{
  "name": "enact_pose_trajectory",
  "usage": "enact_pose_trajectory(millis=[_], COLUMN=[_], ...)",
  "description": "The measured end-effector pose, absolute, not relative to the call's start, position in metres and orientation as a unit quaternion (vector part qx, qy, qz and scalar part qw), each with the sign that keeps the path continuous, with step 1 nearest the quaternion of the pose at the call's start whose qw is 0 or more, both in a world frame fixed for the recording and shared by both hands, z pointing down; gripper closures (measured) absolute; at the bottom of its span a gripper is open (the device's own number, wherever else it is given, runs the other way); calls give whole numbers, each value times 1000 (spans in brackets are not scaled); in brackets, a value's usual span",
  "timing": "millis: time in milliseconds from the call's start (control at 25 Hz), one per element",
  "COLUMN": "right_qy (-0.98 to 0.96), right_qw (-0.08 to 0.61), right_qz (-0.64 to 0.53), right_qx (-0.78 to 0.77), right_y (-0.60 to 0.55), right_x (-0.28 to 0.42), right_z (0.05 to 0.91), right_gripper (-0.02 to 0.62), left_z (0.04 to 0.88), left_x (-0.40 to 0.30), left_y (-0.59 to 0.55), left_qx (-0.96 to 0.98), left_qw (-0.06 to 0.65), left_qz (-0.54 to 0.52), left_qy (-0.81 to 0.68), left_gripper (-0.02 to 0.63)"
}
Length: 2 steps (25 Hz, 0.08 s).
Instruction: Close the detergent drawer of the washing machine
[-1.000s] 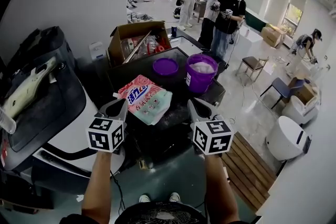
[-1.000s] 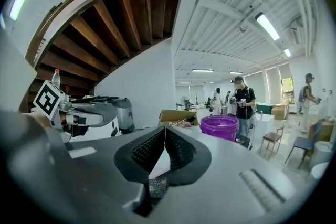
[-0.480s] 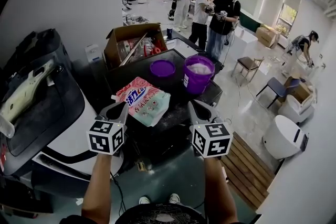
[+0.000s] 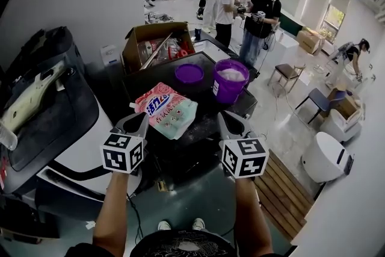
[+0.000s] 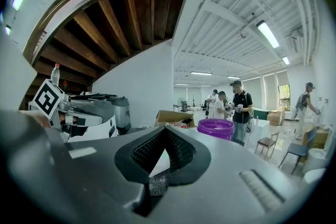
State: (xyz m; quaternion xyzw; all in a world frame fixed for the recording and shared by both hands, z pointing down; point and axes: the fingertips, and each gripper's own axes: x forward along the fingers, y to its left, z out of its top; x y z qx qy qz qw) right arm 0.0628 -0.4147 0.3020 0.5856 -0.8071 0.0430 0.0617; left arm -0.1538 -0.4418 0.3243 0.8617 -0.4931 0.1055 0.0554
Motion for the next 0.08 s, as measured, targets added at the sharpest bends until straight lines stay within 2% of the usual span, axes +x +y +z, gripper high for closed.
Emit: enact_pose_trajectory(millis=[80], right_qy=[-807], right_qw=[63], right_qz=[42], right_qx=[586], right_y=[-415], right_x=[64], right_z=[302], right_gripper=[571], left_z=[324], left_x=[-153], left_y=[-441], left_qx=[862], left_qw=[55], left_qz=[106], left_qy=[-493], left_gripper=[606])
